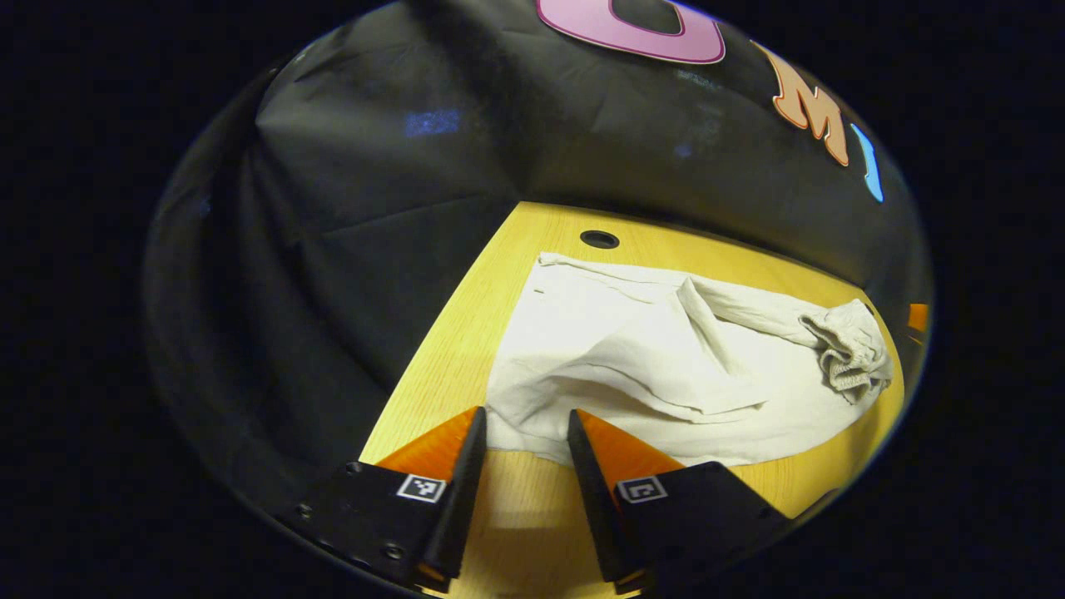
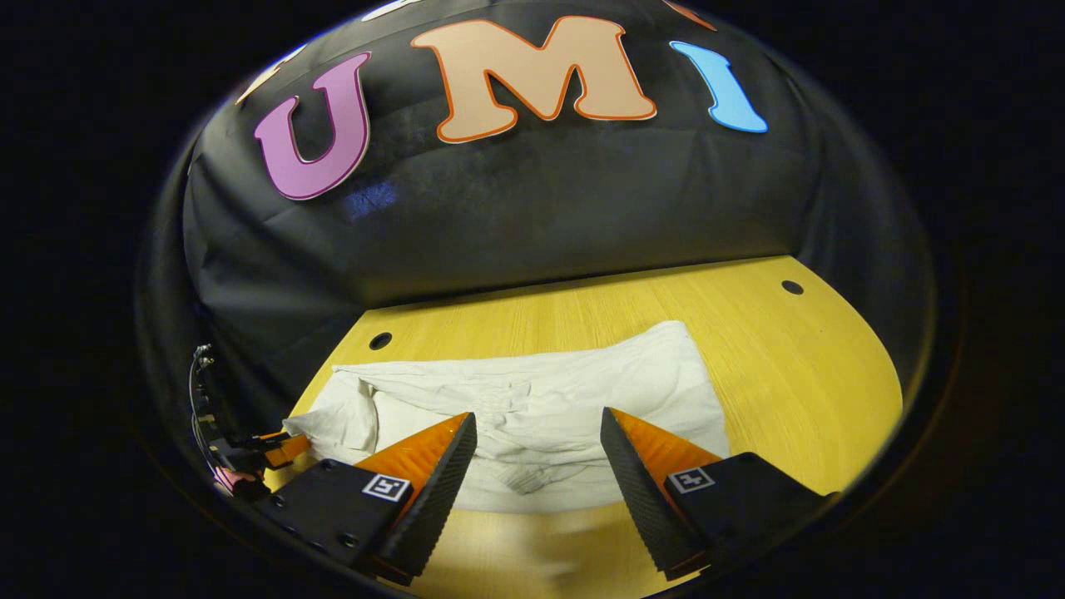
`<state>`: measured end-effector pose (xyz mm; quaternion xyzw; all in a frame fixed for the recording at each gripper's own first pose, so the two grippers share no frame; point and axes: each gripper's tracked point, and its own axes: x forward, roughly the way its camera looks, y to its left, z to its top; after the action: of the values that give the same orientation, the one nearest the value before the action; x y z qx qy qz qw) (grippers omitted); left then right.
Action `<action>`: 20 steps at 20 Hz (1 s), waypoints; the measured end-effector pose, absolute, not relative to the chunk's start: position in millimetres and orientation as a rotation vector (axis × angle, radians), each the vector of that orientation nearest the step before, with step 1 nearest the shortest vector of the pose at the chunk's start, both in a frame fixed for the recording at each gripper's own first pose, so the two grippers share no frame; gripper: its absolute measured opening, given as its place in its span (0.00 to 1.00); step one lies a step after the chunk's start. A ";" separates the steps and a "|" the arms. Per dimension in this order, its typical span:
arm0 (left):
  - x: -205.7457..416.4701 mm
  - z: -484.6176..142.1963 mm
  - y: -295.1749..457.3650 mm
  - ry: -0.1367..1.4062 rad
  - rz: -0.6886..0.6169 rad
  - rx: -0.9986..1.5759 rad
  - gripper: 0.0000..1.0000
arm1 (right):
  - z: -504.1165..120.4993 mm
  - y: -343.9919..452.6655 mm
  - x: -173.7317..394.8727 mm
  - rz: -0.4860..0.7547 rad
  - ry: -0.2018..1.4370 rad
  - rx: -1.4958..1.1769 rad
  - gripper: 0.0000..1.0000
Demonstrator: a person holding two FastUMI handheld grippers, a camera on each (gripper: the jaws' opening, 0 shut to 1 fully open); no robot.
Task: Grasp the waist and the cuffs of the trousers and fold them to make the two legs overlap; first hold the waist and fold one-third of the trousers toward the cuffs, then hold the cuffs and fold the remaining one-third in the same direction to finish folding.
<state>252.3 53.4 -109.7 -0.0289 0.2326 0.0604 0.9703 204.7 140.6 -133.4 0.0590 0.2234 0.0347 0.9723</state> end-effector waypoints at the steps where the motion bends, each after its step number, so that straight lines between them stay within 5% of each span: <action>1: 253.3 -110.2 50.1 0.469 0.108 -0.063 0.53 | -132.9 137.1 201.8 0.067 0.449 0.111 0.97; 4: 256.1 -109.9 41.1 0.458 0.092 -0.107 0.17 | -133.6 129.3 193.0 0.063 0.456 0.091 0.97; 6: 255.1 -109.5 40.6 0.438 0.105 -0.138 0.05 | -134.6 128.1 186.8 0.066 0.463 0.096 0.92; 20: 257.0 -40.6 -30.8 0.287 0.114 -0.371 0.01 | -119.4 73.5 155.3 0.055 0.464 0.116 0.92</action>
<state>257.0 -30.8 -40.6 -0.1838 0.1419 0.0567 0.9710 155.3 73.5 -119.4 0.0574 0.2299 0.0272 0.9711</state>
